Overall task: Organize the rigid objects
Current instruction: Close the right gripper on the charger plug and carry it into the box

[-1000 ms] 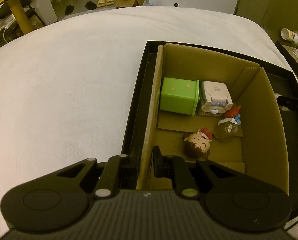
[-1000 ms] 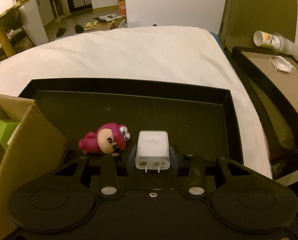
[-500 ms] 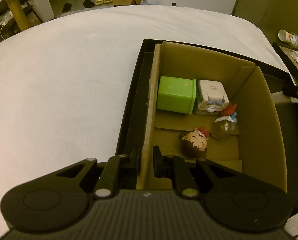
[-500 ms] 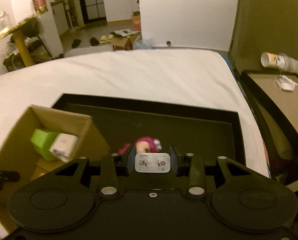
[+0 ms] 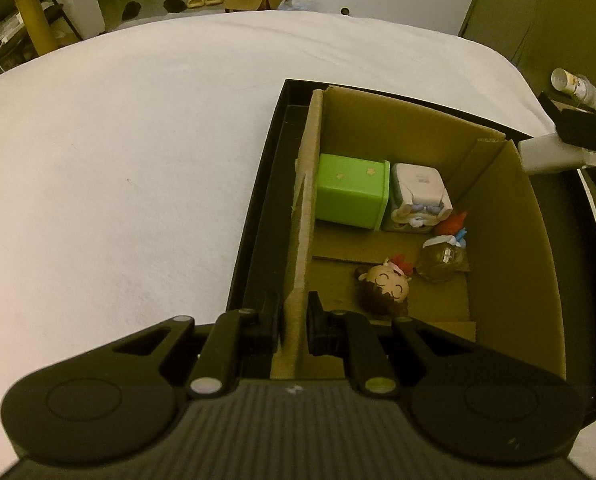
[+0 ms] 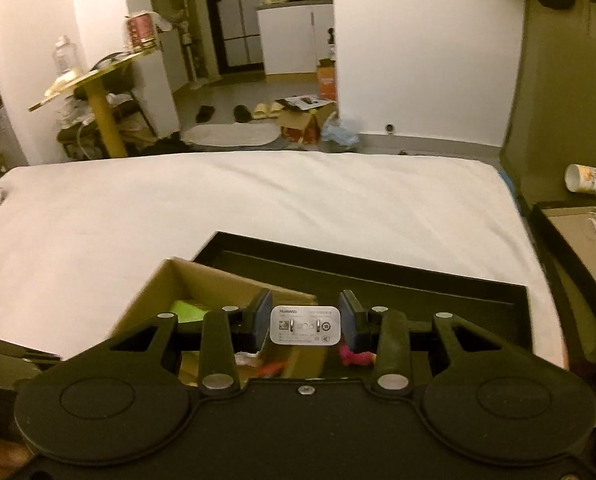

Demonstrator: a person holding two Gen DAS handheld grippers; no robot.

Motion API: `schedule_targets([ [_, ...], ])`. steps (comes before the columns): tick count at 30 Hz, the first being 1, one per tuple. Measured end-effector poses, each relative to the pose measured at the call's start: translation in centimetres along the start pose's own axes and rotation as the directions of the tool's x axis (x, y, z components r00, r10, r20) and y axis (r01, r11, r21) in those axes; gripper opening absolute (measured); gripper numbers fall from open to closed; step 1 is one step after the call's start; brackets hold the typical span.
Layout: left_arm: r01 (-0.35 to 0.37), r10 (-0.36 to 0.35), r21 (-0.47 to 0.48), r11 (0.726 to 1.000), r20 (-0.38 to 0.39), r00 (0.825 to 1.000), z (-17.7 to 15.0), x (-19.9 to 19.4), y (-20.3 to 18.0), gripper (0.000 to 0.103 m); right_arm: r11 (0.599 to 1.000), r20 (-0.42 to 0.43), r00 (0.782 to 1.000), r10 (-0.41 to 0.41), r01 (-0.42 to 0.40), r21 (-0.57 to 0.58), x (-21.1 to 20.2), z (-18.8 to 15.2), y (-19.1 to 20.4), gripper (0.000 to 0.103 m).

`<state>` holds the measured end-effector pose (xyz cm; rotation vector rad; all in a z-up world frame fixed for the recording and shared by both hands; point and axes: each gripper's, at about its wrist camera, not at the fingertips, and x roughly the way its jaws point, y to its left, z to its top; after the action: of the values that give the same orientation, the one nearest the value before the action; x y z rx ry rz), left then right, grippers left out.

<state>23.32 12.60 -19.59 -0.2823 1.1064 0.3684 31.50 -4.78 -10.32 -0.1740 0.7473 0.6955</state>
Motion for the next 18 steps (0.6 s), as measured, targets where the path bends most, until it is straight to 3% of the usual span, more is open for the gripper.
schedule_targets([
  [18, 0.050, -0.050, -0.011, 0.999, 0.007, 0.999, -0.2, 0.1, 0.9, 0.013, 0.988, -0.109, 0.983, 0.147, -0.141, 0.061, 2.5, -1.4, 4.9, 0.036],
])
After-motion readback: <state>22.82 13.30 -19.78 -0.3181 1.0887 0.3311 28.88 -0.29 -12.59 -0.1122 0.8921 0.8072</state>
